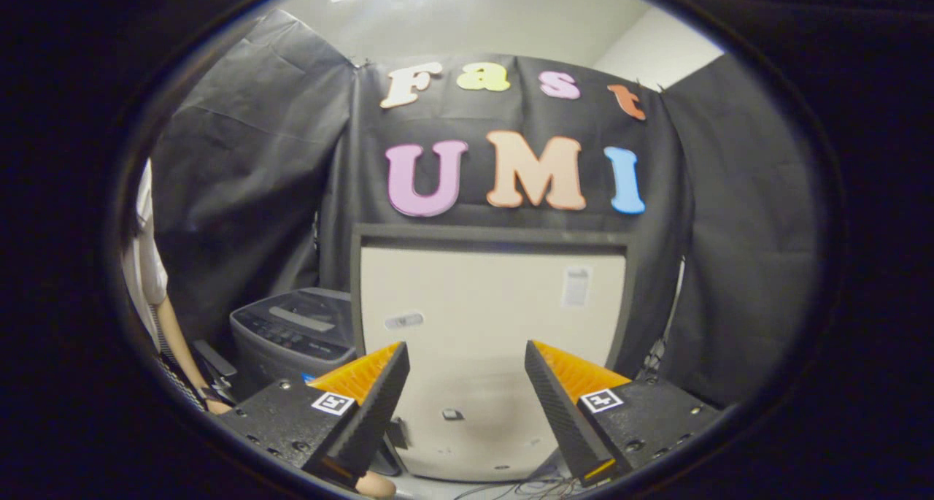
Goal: Put the clothes into the washing machine and then close the washing machine lid.
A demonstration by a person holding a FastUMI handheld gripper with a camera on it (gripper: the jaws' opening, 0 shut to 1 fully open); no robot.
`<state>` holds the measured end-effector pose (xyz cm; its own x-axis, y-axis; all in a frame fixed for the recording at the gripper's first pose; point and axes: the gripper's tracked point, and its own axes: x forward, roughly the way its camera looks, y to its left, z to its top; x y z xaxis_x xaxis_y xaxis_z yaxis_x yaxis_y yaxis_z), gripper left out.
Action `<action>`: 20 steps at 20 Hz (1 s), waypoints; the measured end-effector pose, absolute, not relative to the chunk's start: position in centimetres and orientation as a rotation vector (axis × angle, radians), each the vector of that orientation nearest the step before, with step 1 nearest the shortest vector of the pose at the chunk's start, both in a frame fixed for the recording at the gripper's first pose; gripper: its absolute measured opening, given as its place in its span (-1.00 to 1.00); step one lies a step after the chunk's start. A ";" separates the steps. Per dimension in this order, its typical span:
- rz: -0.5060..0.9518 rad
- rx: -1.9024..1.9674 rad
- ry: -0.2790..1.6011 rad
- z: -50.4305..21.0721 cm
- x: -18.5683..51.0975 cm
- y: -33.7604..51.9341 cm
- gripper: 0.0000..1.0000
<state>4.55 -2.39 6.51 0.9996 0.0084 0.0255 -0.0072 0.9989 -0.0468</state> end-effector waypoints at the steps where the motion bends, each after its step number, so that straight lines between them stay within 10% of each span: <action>1: -0.002 -0.030 -0.024 5.8 4.0 -2.9 0.93; 20: 0.010 -0.002 0.001 0.0 0.4 -0.6 0.92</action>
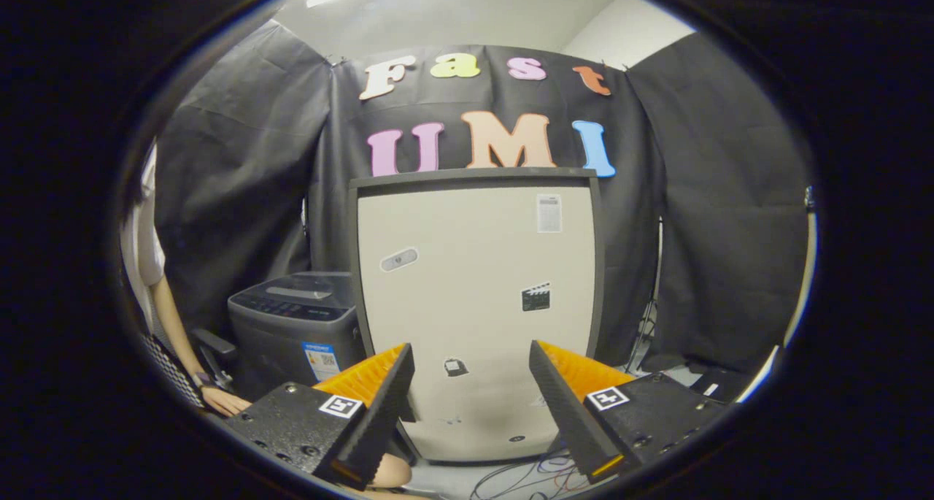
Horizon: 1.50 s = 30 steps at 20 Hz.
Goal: Put the clothes into the washing machine and then close the washing machine lid.
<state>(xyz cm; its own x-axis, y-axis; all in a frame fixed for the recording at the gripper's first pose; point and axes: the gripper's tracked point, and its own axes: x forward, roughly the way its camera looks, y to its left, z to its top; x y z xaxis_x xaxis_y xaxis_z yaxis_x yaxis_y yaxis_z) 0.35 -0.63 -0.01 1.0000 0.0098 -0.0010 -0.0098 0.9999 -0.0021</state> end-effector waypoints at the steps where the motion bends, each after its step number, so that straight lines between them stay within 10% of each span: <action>1: 0.037 0.004 0.007 -0.1 0.3 0.1 0.92; 30: 0.001 0.000 0.001 0.2 0.0 -0.6 0.93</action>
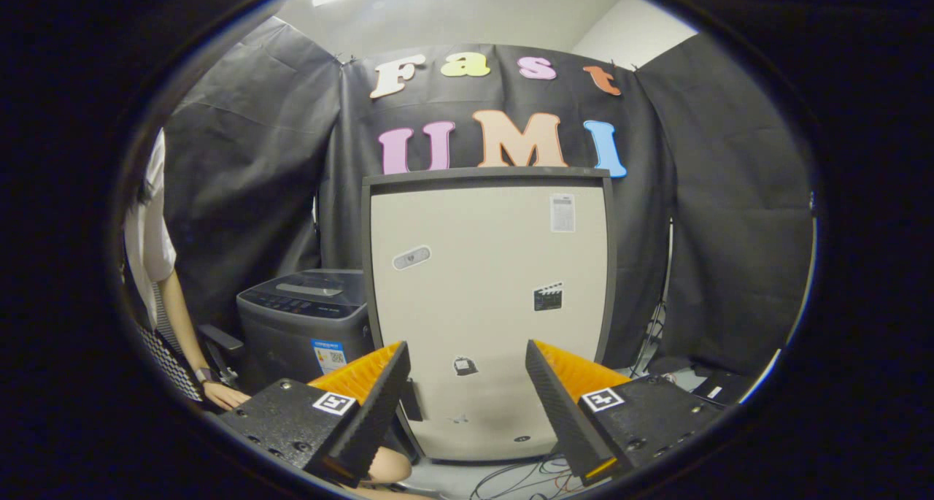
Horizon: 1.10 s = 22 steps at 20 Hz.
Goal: Put the clothes into the washing machine and then close the washing machine lid.
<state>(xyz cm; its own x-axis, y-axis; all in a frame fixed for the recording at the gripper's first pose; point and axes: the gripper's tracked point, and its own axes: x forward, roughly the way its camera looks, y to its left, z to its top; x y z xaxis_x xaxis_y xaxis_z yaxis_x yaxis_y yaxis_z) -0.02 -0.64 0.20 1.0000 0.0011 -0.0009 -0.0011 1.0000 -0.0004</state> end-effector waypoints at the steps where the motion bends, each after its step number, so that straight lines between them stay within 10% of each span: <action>1: 0.001 0.000 0.001 0.2 0.0 -0.6 0.93; 22: -0.015 0.000 0.002 0.3 -0.2 -0.8 0.93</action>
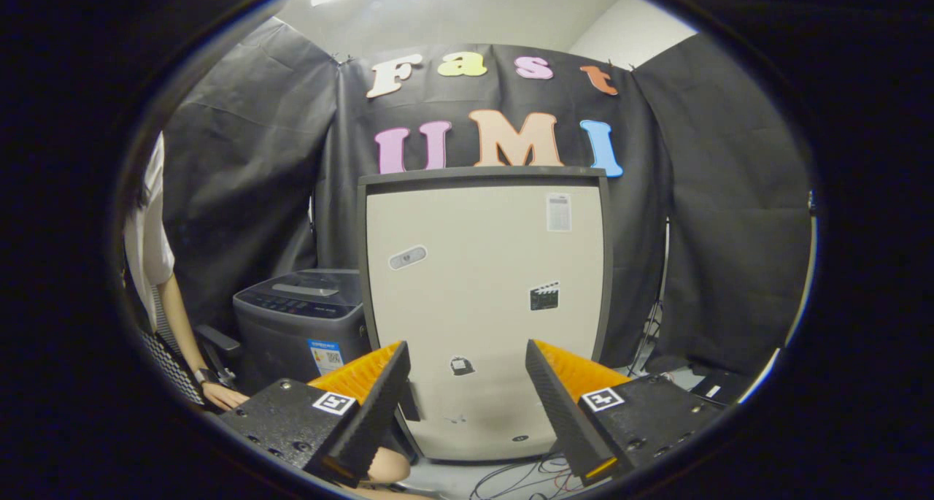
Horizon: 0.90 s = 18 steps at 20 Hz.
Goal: Put the clothes into the washing machine and then close the washing machine lid.
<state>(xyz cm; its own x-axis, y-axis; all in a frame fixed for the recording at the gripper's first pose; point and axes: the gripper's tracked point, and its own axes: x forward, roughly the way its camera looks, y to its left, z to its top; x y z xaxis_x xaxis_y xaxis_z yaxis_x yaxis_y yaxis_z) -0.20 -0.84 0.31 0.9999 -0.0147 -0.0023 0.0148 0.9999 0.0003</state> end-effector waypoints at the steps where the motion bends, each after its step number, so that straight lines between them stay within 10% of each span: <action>1: -0.015 0.000 0.002 0.4 -0.2 -0.8 0.93; 18: -0.014 0.000 0.003 0.3 -0.2 -0.9 0.94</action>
